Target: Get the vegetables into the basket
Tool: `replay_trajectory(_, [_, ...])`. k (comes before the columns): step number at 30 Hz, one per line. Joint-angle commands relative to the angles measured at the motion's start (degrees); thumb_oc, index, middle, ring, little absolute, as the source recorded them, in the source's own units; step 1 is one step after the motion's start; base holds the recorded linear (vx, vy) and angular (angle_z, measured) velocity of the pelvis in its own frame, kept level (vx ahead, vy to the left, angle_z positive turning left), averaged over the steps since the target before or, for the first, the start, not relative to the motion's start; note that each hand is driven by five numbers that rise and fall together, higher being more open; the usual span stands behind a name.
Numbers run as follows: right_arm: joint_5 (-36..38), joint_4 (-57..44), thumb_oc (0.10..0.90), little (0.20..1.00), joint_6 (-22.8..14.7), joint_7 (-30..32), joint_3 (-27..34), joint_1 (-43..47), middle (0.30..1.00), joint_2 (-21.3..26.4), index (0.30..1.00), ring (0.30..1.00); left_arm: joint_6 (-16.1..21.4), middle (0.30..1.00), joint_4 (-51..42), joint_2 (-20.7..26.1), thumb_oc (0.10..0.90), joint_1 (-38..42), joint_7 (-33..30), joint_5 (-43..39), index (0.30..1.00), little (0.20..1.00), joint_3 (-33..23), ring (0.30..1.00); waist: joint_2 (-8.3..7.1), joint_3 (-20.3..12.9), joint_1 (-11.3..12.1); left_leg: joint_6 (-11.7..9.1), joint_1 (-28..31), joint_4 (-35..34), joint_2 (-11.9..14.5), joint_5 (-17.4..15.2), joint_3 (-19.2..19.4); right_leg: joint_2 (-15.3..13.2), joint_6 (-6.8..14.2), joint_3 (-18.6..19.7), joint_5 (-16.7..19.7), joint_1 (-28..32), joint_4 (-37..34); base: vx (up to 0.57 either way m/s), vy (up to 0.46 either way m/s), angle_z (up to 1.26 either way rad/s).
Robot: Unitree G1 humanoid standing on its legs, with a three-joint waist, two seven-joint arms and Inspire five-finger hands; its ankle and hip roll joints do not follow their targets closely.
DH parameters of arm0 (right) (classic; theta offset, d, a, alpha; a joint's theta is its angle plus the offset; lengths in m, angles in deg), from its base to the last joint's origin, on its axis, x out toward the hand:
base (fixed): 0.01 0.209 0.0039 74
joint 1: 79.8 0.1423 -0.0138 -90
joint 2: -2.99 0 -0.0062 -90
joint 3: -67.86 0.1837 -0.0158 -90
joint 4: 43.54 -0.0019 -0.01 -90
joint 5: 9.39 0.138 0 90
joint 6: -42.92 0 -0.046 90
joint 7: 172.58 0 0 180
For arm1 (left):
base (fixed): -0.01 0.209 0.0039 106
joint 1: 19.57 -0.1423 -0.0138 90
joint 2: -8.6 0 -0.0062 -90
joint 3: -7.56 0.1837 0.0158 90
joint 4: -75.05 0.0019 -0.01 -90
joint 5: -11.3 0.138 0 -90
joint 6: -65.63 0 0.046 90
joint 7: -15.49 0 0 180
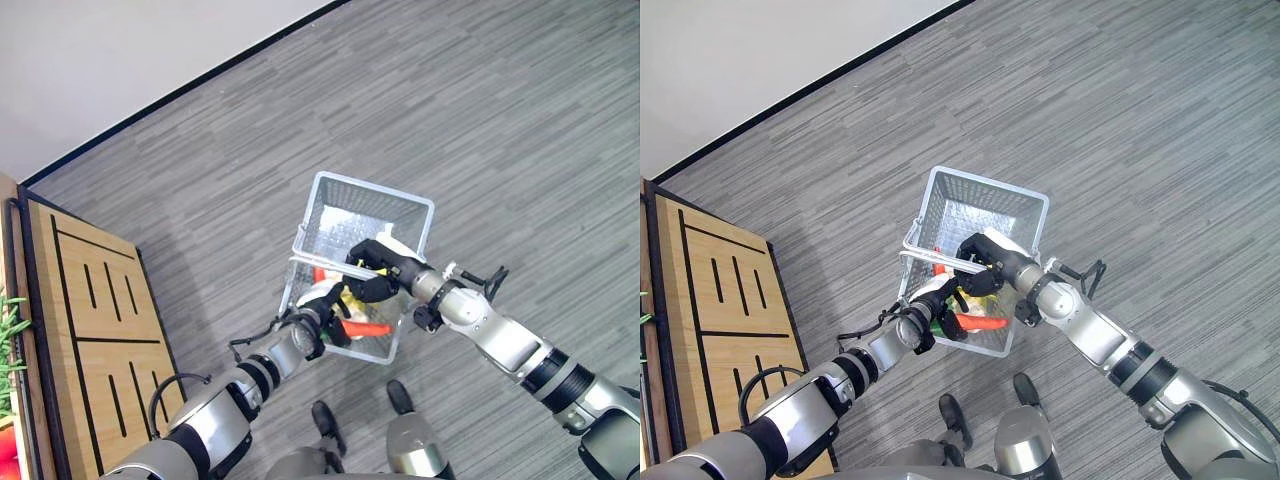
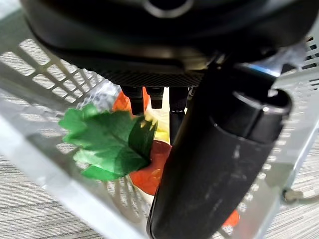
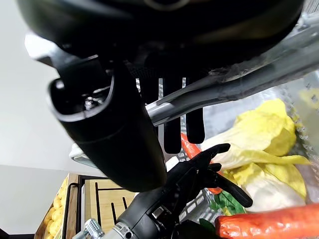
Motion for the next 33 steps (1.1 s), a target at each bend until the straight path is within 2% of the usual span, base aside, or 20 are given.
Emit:
replay_trajectory(1, [4.02, -14.55, 0.4, 0.3, -14.03, 1.1, 4.36, 7.35, 0.3, -4.84, 0.3, 0.3, 1.68, 1.0, 3.83, -0.63, 0.9, 5.86, -2.88, 2.97, 1.0, 1.0, -1.6, 1.0, -0.95, -4.57, -0.21, -5.2, 3.29, 0.11, 5.44, -1.98, 2.06, -2.52, 3.53, 0.08, 2.94, -7.75, 4.13, 0.0, 0.0, 0.0])
replay_trajectory(11, [2.52, -10.1, 0.4, 0.3, -12.81, 1.23, 5.13, 4.61, 0.3, -4.68, 0.3, 0.3, 1.8, 1.0, 2.69, -0.46, 0.9, 4.55, -1.59, 5.1, 1.0, 1.0, -0.65, 1.0, -0.74, -4.37, 0.24, -5.15, 3.11, 0.11, 5.3, -2.09, 1.71, -2.78, 3.51, -0.25, 3.0, -7.59, 3.99, 0.0, 0.0, 0.0])
replay_trajectory(19, [-0.32, 5.73, 0.4, 0.3, -9.39, -1.76, 3.16, 2.69, 0.3, -4.67, 0.3, 0.3, 3.96, 1.0, -3.41, 0.7, 0.9, 0.49, 6.83, 10.21, 1.0, 1.0, 5.28, 1.0, 0.81, -4.62, 1.68, -5.13, 3.0, 0.11, 4.84, -2.28, 0.95, -3.19, 3.58, -1.04, 2.78, -7.11, 3.77, 0.0, 0.003, 0.04])
replay_trajectory(26, [-0.67, 15.25, 0.4, 0.3, -8.42, -4.2, 3.02, 0.0, 0.3, -6.86, 0.3, 0.3, 4.95, 1.0, -5.89, 1.38, 0.9, -4.42, 11.0, 9.37, 1.0, 1.0, 6.4, 1.0, 2.37, -4.78, 2.46, -5.18, 3.15, 0.11, 4.38, -2.35, 0.6, -3.67, 3.66, -1.64, 2.76, -6.71, 3.51, 0.01, 0.006, 0.05])
replay_trajectory(30, [-3.96, 22.84, 0.4, 0.3, -8.18, -3.22, 4.38, -1.18, 0.3, -8.48, 0.3, 0.3, 5.41, 1.0, -7.58, 2.22, 0.9, -6.89, 12.56, 8.13, 1.0, 1.0, 6.28, 1.0, 2.26, -5.04, 3.1, -5.17, 3.44, 0.11, 4.4, -2.44, 0.37, -3.57, 3.64, -2.06, 2.77, -6.04, 3.18, 0.01, -0.018, 0.02])
replay_trajectory(31, [-7.21, 27.44, 0.4, 0.3, -8.07, -1.56, 5.9, -1.87, 0.3, -9.38, 0.3, 0.3, 5.48, 1.0, -9.17, 3.45, 0.9, -8.88, 14.0, 6.56, 1.0, 1.0, 5.75, 1.0, 1.84, -5.41, 3.72, -5.09, 3.81, 0.14, 4.6, -2.67, 0.03, -3.45, 3.63, -2.38, 2.55, -5.25, 3.09, 0.03, -0.057, 0.08])
replay_trajectory(33, [-8.51, 31.76, 0.4, 0.3, -8.12, -0.44, 7.54, -3.02, 0.3, -10.3, 0.3, 0.3, 5.35, 1.0, -10.2, 4.56, 0.9, -10.94, 15.14, 5.43, 1.0, 1.0, 5.41, 1.0, 1.22, -5.83, 4.32, -5.05, 4.25, 0.17, 4.75, -2.89, -0.29, -3.28, 3.61, -2.81, 2.28, -4.34, 2.92, 0.04, -0.048, 0.18])
